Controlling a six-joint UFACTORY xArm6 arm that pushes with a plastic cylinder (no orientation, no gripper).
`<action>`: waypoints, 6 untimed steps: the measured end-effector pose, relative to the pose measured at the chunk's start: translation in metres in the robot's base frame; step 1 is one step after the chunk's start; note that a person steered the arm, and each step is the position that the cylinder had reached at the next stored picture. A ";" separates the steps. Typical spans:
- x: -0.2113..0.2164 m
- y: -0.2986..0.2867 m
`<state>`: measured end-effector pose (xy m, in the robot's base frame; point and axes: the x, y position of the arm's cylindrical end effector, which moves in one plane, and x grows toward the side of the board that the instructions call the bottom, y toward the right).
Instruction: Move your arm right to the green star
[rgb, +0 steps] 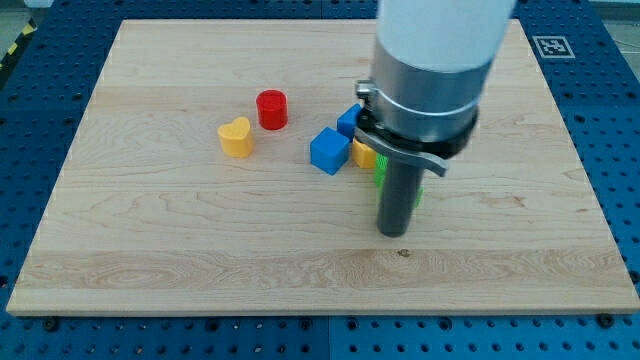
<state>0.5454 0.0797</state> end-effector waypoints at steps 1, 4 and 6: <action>0.000 0.032; 0.003 0.068; -0.040 0.091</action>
